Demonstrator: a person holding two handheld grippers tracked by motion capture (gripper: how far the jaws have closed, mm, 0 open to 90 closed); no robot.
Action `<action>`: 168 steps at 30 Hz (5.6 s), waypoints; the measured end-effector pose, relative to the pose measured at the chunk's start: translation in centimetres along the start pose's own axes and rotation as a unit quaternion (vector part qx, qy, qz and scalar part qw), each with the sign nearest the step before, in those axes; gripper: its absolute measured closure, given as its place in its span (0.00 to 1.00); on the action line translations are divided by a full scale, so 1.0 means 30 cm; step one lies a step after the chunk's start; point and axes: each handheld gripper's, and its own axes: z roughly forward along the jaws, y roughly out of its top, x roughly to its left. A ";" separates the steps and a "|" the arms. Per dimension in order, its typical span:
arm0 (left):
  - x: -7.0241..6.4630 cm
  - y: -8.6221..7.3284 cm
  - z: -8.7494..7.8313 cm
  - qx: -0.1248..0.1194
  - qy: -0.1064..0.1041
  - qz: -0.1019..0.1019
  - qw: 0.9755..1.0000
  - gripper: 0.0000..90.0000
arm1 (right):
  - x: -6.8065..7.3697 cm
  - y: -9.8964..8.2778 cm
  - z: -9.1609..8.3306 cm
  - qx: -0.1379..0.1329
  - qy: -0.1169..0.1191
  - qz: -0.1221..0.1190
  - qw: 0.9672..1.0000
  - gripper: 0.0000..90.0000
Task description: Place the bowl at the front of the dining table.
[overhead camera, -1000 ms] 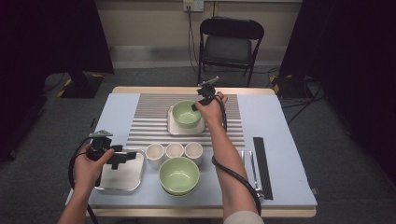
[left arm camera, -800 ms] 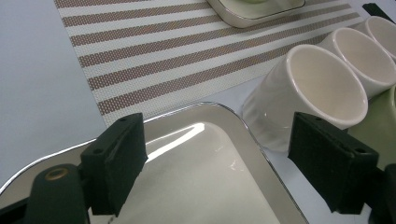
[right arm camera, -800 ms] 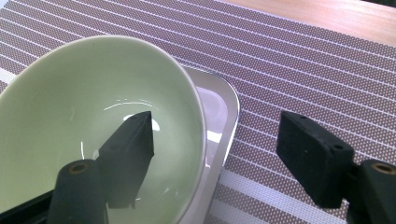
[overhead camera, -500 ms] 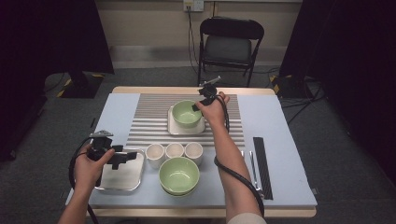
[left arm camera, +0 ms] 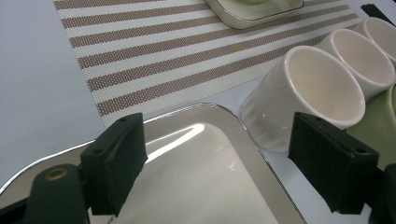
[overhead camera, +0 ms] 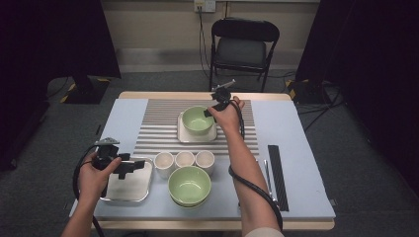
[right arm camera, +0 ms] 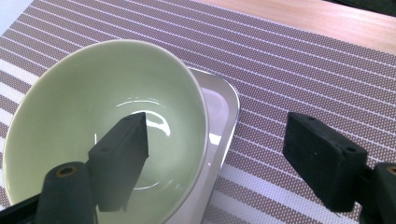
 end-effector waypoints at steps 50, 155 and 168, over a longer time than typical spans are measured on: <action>-0.010 0.006 -0.002 -0.003 0.000 0.004 1.000 0.21 | -0.044 -0.053 -0.116 -0.010 0.042 -0.014 0.999 0.19; -0.066 0.023 -0.002 -0.003 -0.021 0.023 1.000 0.20 | -0.151 -0.302 -0.294 -0.026 0.093 -0.037 0.995 0.20; -0.072 0.025 -0.005 -0.004 -0.021 0.022 1.000 0.20 | -0.168 -0.330 -0.294 -0.024 0.095 -0.034 0.995 0.20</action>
